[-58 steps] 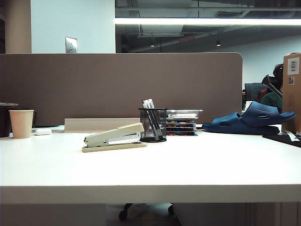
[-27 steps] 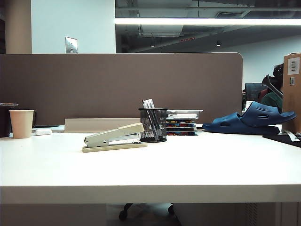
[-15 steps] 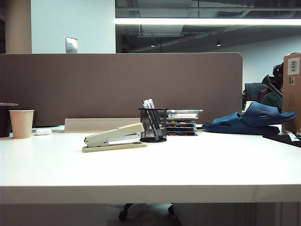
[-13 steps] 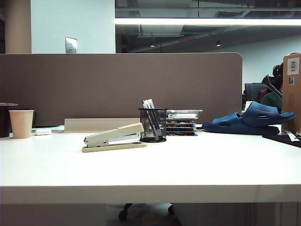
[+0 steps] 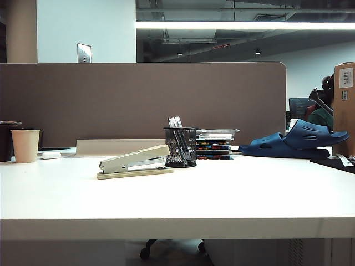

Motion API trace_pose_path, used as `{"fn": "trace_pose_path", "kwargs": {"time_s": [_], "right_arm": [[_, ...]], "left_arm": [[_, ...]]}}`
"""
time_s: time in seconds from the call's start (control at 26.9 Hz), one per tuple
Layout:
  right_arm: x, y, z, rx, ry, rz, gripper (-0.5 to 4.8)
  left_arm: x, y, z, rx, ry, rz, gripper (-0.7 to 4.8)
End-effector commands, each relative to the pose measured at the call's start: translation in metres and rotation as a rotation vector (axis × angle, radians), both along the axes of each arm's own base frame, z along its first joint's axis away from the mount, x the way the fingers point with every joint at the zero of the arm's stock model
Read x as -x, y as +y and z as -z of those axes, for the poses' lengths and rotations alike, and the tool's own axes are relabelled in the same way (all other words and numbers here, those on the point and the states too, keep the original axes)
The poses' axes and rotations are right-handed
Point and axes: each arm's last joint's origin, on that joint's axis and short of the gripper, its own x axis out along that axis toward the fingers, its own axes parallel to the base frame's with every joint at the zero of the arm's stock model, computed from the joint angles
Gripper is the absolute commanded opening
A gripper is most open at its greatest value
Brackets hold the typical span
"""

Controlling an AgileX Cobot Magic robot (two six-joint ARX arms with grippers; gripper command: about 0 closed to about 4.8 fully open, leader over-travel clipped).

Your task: Press the stapler down.

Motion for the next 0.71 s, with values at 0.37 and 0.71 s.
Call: {"fn": "trace_pose_path", "kwargs": {"time_s": [0.37, 0.71], "right_arm": [[-0.0014, -0.0020, 0.0045, 0.047, -0.036, 0.078, -0.09], [-0.0016, -0.0020, 0.0069, 0.049, -0.012, 0.073, -0.09]], "left_arm": [[0.0000, 0.0005, -0.0017, 0.004, -0.013, -0.020, -0.05], [-0.0001, 0.0005, -0.0002, 0.003, 0.003, -0.021, -0.05]]}}
